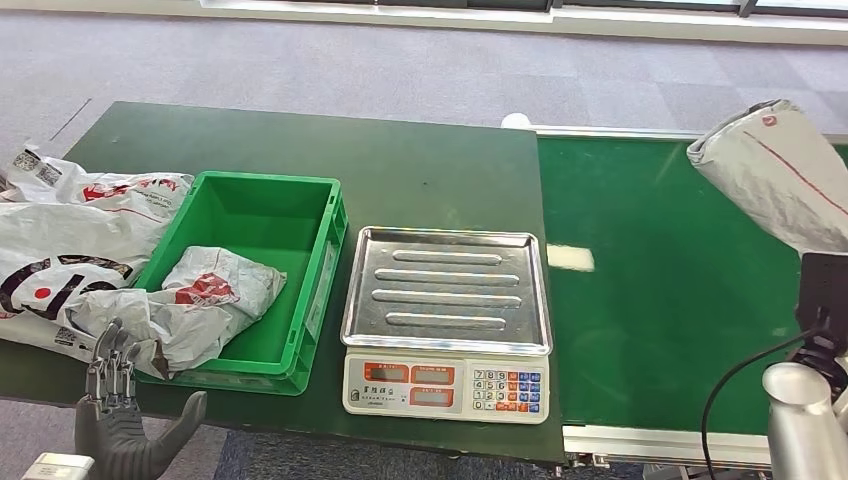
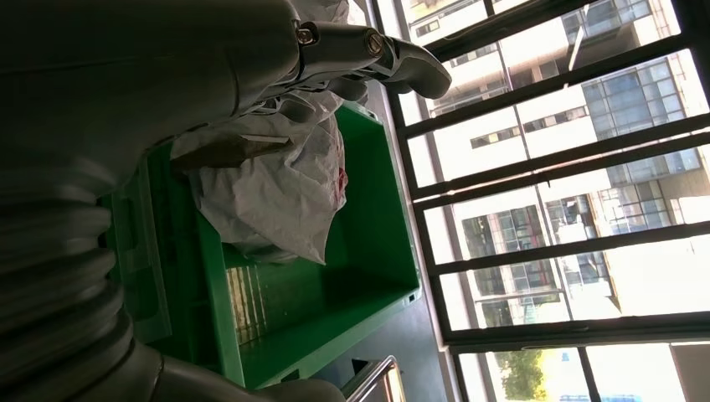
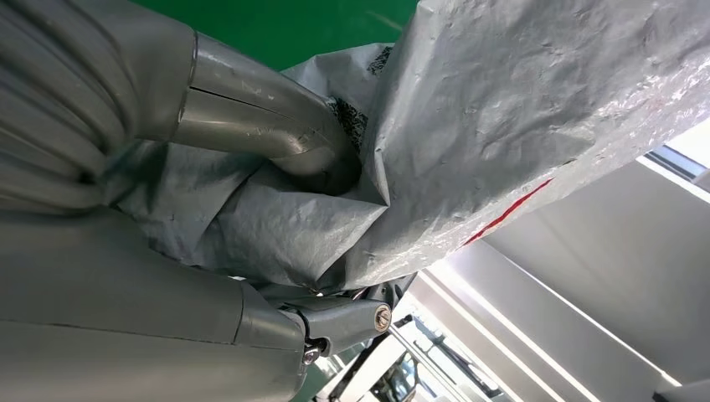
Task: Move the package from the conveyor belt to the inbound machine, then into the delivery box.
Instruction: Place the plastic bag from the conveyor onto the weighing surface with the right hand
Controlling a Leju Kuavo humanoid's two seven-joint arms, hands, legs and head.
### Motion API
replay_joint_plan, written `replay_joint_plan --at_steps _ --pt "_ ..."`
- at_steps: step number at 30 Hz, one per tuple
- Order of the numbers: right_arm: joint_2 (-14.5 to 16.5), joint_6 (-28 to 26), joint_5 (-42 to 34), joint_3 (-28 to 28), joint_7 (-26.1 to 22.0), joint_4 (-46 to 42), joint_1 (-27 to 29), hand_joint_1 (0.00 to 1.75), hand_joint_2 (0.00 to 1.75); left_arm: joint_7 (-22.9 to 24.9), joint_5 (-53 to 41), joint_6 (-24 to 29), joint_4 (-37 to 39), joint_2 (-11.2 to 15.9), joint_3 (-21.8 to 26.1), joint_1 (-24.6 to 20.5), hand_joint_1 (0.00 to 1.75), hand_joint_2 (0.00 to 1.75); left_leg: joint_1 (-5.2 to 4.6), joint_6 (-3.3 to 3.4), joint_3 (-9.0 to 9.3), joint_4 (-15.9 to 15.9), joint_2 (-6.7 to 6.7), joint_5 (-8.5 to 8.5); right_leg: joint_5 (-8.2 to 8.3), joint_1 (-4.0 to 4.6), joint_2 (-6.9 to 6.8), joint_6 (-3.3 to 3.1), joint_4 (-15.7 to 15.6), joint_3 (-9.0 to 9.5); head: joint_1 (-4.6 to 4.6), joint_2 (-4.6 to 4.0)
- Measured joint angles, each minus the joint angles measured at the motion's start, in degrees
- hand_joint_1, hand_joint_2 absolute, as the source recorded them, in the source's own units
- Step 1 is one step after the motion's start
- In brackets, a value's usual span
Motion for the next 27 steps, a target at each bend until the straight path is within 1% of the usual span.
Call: replay_joint_plan --at_steps 27 --pt "0.00 0.00 0.00 0.04 0.00 -0.11 0.00 1.75 1.75 0.00 0.00 0.02 0.01 0.02 0.00 0.00 0.00 1.75 0.00 0.00 -0.03 0.00 0.00 0.00 0.00 0.00 0.00 0.00 0.00 -0.03 0.00 0.00"
